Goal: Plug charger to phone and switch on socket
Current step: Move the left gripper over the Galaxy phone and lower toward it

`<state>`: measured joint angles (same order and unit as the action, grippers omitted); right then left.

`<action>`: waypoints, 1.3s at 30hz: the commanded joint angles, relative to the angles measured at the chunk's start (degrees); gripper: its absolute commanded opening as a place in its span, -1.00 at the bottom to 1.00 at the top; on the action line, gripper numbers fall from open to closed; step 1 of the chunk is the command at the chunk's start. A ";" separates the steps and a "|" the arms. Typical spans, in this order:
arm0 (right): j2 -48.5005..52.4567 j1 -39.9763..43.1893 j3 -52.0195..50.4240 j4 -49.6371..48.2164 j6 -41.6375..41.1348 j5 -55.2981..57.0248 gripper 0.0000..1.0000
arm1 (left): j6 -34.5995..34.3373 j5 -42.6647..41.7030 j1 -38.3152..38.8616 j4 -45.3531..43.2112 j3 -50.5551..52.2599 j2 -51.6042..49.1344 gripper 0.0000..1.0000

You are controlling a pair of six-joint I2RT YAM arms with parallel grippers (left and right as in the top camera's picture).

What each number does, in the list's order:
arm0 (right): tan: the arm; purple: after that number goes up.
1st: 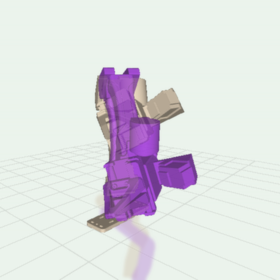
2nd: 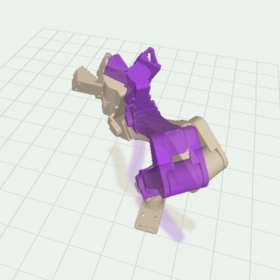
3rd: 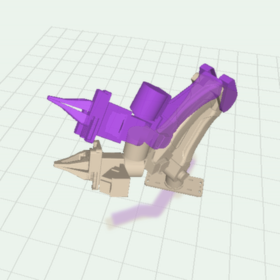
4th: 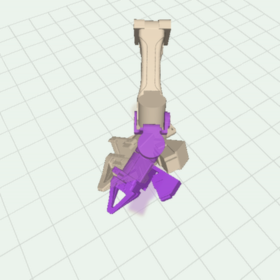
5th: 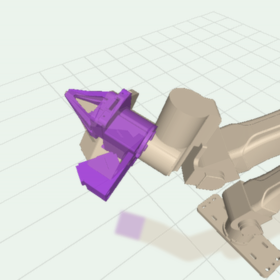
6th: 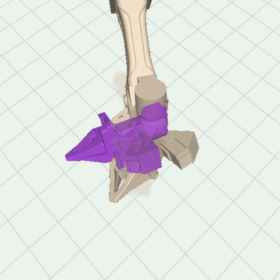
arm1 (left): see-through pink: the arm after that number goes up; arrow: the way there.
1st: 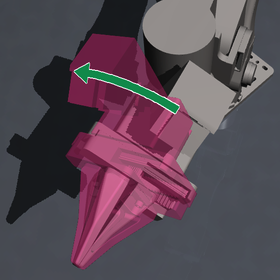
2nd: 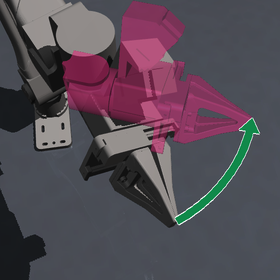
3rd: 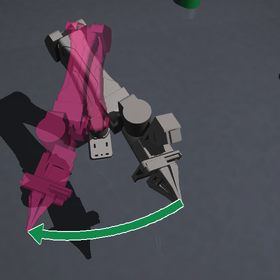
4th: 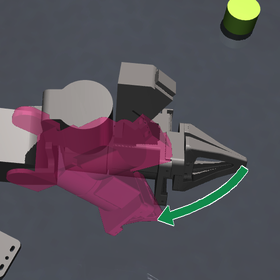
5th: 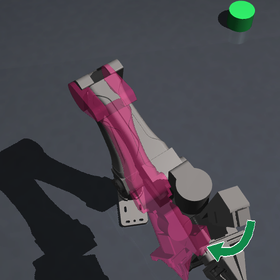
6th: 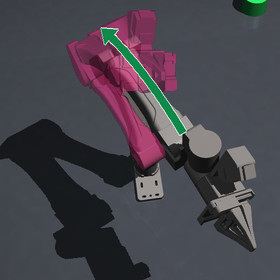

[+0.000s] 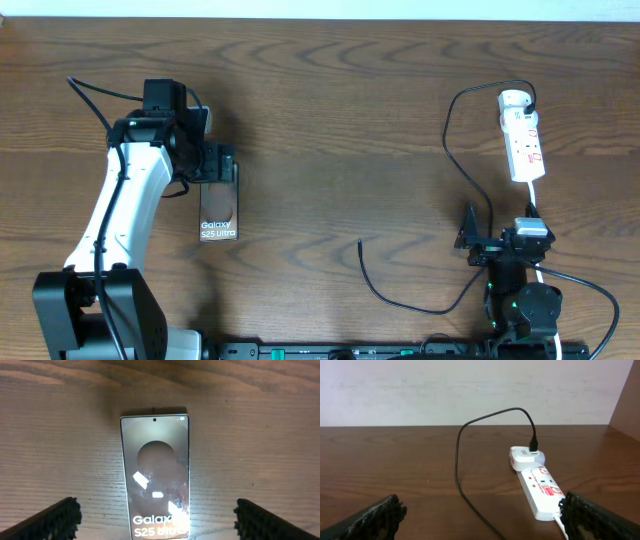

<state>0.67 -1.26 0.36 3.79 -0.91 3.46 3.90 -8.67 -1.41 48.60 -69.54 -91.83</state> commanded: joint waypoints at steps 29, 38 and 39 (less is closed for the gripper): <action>-0.37 -1.05 -0.04 0.24 -0.74 0.48 0.99 | -0.15 0.17 -0.11 -8.83 11.26 -0.50 0.96; -0.37 -1.05 -0.04 0.24 -0.74 0.48 0.99 | -2.73 0.39 -0.11 -10.58 11.26 -0.63 0.96; -0.37 -1.05 -0.04 0.24 -0.74 0.46 0.99 | -2.95 0.46 -0.09 -10.69 11.26 -0.63 0.96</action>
<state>0.67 -1.26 0.36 3.79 -0.91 3.46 2.52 -8.64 -1.41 38.22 -58.39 -91.94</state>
